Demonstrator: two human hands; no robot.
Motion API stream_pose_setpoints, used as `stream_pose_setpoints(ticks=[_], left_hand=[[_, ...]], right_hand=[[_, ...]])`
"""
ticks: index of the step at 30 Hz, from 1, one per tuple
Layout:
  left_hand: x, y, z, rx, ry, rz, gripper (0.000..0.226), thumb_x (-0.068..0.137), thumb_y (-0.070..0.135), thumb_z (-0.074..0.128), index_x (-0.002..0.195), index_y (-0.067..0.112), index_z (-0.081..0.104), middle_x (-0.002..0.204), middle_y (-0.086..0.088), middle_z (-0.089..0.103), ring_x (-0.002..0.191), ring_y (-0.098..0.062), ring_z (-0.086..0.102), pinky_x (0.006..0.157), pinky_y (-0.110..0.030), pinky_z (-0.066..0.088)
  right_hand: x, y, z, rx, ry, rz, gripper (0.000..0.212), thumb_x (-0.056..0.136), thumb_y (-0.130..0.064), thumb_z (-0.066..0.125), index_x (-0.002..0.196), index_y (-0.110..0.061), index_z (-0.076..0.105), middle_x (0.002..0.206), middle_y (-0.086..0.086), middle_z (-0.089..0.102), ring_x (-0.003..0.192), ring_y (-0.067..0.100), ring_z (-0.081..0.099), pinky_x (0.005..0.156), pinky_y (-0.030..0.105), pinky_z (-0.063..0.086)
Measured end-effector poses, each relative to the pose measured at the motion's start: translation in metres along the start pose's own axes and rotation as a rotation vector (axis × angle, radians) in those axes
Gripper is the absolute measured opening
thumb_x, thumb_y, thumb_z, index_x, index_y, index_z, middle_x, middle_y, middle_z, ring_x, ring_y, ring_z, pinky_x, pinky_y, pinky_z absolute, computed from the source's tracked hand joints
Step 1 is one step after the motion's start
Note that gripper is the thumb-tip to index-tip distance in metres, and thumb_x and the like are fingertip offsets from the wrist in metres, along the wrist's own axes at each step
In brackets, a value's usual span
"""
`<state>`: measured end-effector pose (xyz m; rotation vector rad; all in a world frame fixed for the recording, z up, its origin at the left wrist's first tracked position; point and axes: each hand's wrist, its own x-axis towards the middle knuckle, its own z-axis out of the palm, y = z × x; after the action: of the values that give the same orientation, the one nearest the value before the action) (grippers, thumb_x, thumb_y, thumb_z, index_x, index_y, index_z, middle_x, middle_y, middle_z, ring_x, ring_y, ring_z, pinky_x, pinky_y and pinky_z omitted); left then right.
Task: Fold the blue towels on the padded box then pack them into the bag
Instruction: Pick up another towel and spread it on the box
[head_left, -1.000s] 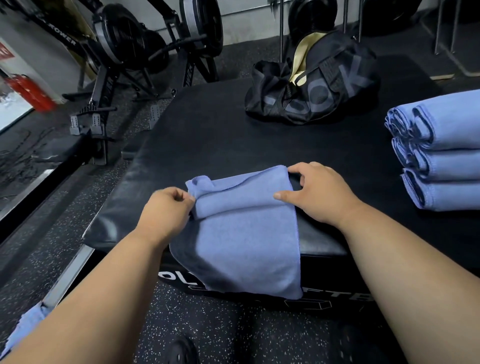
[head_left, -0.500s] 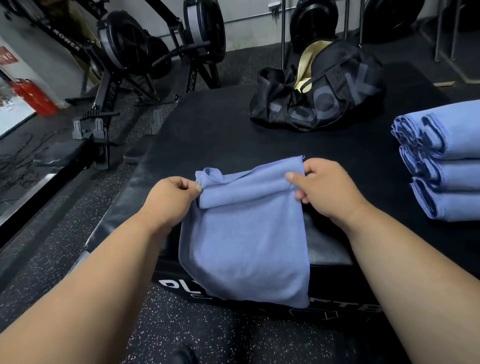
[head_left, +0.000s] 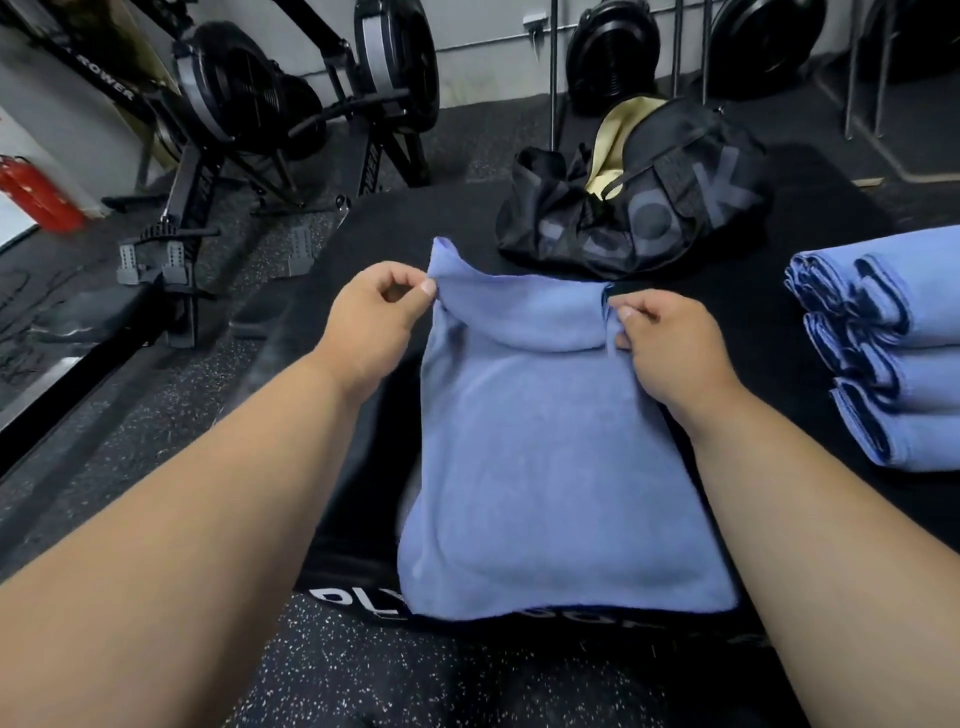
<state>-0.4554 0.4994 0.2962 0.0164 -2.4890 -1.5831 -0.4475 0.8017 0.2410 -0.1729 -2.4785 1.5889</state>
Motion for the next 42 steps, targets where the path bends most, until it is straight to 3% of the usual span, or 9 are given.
stream_pose_setpoints(ticks=[6,11,14,18,27,33,35,38,42], left_hand=[[-0.083,-0.007,-0.009,0.049,-0.058,-0.031,0.007,0.101,0.027,0.07,0.095,0.024,0.073,0.092,0.01,0.074,0.082,-0.002,0.063,0.078,-0.019,0.049],[-0.133,-0.019,-0.02,0.174,-0.12,-0.148,0.008,0.096,0.024,0.077,0.097,0.031,0.073,0.096,0.015,0.077,0.09,-0.005,0.072,0.089,-0.025,0.054],[-0.163,-0.027,-0.023,0.249,-0.057,-0.202,0.01,0.092,0.022,0.079,0.094,0.029,0.072,0.09,0.015,0.077,0.085,-0.007,0.072,0.086,-0.029,0.055],[-0.209,-0.03,-0.011,0.254,0.084,-0.281,0.011,0.088,0.027,0.082,0.091,0.026,0.071,0.085,0.012,0.075,0.073,-0.001,0.066,0.075,-0.027,0.051],[-0.208,-0.009,0.005,0.458,0.055,-0.086,0.018,0.089,0.036,0.075,0.104,0.041,0.066,0.108,0.017,0.062,0.1,0.0,0.065,0.09,-0.028,0.052],[-0.15,0.022,0.037,0.655,-0.034,-0.087,0.05,0.085,0.064,0.072,0.126,0.036,0.064,0.119,0.01,0.058,0.105,-0.014,0.061,0.09,-0.037,0.053],[-0.135,0.018,0.047,0.749,-0.039,-0.142,0.054,0.081,0.067,0.072,0.121,0.031,0.064,0.115,0.008,0.061,0.104,-0.019,0.062,0.087,-0.04,0.055],[-0.122,0.01,0.054,0.807,-0.016,-0.179,0.027,0.085,0.051,0.071,0.097,0.028,0.065,0.095,0.009,0.064,0.088,-0.02,0.063,0.07,-0.035,0.053],[-0.125,0.01,0.045,0.593,0.119,-0.163,0.023,0.095,0.034,0.059,0.079,0.018,0.063,0.073,0.002,0.066,0.073,-0.024,0.063,0.062,-0.039,0.052]], right_hand=[[-0.022,-0.004,-0.018,-0.01,-0.102,0.02,0.022,0.097,-0.015,0.058,0.091,-0.028,0.074,0.085,-0.003,0.076,0.078,0.017,0.073,0.077,0.035,0.057],[-0.049,-0.004,-0.04,-0.124,-0.253,-0.011,0.013,0.094,-0.021,0.063,0.094,-0.031,0.073,0.077,-0.004,0.073,0.071,0.017,0.07,0.071,0.034,0.056],[-0.067,-0.002,-0.055,-0.221,-0.382,-0.048,0.003,0.092,-0.027,0.074,0.093,-0.03,0.073,0.069,-0.008,0.064,0.062,0.014,0.062,0.064,0.031,0.05],[-0.091,0.013,-0.071,-0.443,-0.526,-0.09,0.019,0.078,-0.038,0.088,0.09,-0.035,0.073,0.077,-0.006,0.064,0.068,0.01,0.059,0.07,0.031,0.049],[-0.11,0.026,-0.076,-0.387,-0.417,-0.162,0.016,0.086,-0.041,0.079,0.098,-0.037,0.068,0.077,-0.006,0.065,0.073,0.01,0.06,0.066,0.028,0.045],[-0.089,0.022,-0.056,-0.327,-0.408,-0.102,0.015,0.089,-0.044,0.075,0.1,-0.037,0.069,0.075,-0.01,0.061,0.07,0.008,0.057,0.065,0.026,0.04],[-0.08,0.02,-0.05,-0.316,-0.4,-0.076,0.014,0.09,-0.046,0.074,0.1,-0.038,0.069,0.078,-0.01,0.061,0.072,0.009,0.058,0.065,0.027,0.04],[-0.067,0.018,-0.041,-0.311,-0.371,-0.05,0.016,0.092,-0.048,0.07,0.105,-0.038,0.068,0.083,-0.013,0.058,0.073,0.006,0.056,0.064,0.026,0.039],[-0.053,0.013,-0.028,-0.316,-0.335,-0.034,0.024,0.094,-0.046,0.066,0.117,-0.039,0.065,0.091,-0.013,0.061,0.083,0.009,0.062,0.069,0.03,0.047]])
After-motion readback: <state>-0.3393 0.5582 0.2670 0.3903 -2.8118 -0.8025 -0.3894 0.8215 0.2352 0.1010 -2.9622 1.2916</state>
